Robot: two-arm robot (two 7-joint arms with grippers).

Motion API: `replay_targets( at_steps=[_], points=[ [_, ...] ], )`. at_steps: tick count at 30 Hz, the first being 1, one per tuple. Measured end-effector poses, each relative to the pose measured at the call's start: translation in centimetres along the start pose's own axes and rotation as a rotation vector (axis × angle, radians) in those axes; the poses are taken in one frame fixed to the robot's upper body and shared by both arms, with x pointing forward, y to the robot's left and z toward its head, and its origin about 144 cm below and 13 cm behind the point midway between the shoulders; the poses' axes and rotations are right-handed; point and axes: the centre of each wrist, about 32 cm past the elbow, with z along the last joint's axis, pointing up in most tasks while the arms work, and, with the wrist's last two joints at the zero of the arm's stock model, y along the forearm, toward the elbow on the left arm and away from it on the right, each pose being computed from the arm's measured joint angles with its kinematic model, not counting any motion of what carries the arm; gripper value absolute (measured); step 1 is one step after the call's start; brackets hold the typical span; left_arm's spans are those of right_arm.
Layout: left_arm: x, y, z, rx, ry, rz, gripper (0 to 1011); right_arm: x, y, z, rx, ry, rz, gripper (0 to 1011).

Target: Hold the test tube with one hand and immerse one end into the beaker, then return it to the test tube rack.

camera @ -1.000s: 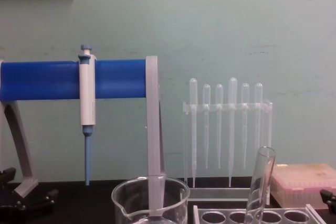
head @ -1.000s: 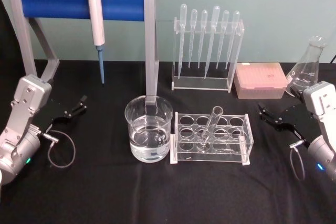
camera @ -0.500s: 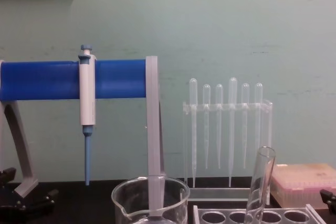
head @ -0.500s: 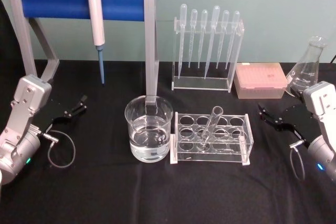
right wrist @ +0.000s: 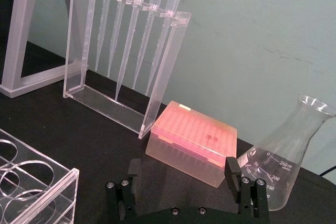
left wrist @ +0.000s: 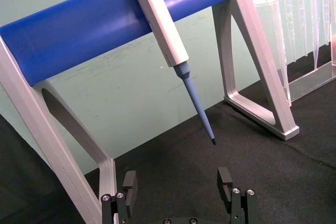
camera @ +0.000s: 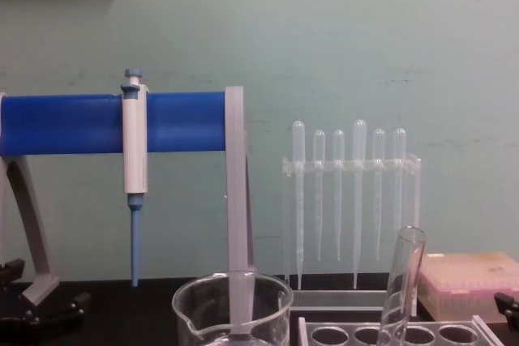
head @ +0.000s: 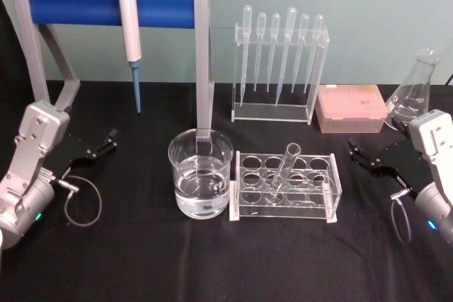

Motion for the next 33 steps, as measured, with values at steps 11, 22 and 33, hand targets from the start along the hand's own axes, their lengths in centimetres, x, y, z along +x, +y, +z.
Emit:
replay_targets(
  at_steps=[11,22,33],
  points=[
    [0.0,0.0,0.0,0.0,0.0,0.0,1000,0.6,0.0,0.1,0.011,0.008,-0.003,1004],
    [0.0,0.0,0.0,0.0,0.0,0.0,1000,3.7,-2.0,2.7,0.081,0.091,0.103,1004],
    [0.0,0.0,0.0,0.0,0.0,0.0,1000,5.7,-5.1,3.3,0.154,0.117,0.444,1004]
  ],
)
